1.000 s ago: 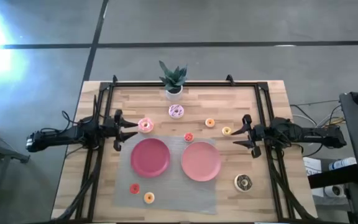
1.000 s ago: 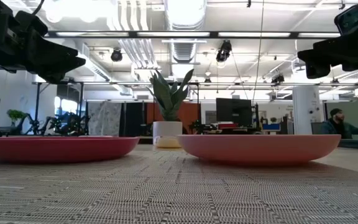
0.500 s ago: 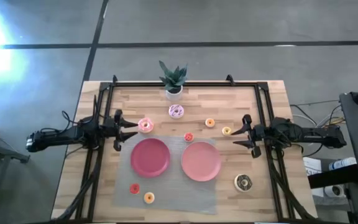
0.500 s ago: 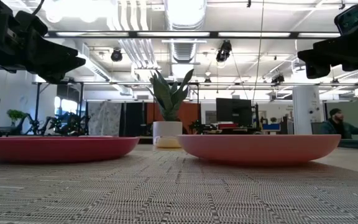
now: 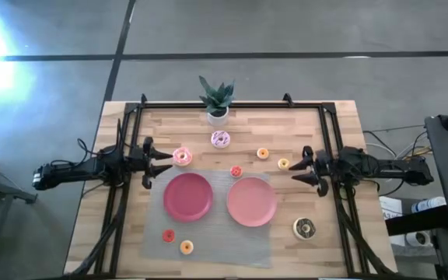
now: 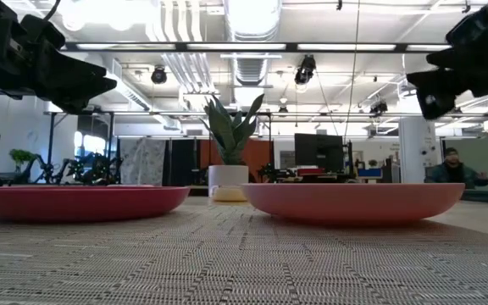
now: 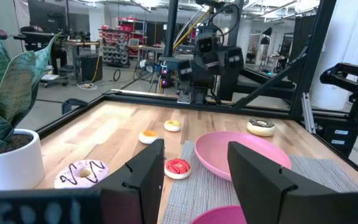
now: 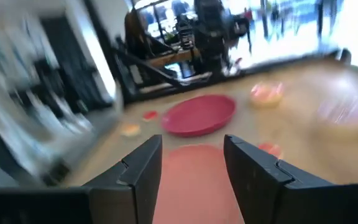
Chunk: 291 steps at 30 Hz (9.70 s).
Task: Pick & Place donuts
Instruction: Put the large black donut on the light pink plate, then put the large violet donut on the light pink plate, then put the large pink donut on the light pink plate
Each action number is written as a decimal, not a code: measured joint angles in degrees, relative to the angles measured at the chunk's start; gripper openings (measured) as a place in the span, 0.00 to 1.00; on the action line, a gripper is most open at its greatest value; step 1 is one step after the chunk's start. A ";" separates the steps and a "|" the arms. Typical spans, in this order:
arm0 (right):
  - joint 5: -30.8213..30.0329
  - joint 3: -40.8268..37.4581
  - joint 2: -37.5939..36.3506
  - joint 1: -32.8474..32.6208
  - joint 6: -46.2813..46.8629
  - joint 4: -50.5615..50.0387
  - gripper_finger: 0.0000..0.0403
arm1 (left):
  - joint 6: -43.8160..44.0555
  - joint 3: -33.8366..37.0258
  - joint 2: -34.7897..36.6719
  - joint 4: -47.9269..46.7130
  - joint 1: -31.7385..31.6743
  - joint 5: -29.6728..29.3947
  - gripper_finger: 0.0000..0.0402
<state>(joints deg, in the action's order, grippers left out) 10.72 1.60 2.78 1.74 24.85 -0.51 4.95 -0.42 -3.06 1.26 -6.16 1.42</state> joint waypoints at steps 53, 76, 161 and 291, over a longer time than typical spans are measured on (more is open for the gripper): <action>3.41 35.85 69.05 -33.18 35.46 -46.74 0.51 | 0.00 0.01 0.01 0.02 0.00 0.00 0.38; 3.86 35.11 79.98 -34.25 28.97 -37.24 0.64 | 0.00 0.01 0.01 0.02 0.00 0.01 0.38; -11.72 84.83 110.53 18.74 24.86 -29.79 0.54 | 0.00 0.01 -0.08 0.04 -0.01 0.01 0.38; -22.60 68.50 92.00 -1.65 23.99 -31.40 0.57 | 60.56 -0.70 -0.26 10.72 -0.01 -3.81 0.38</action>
<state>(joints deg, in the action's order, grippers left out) -11.88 70.11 94.78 0.09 48.84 -31.91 65.51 -1.12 -3.32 11.97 -6.17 -2.39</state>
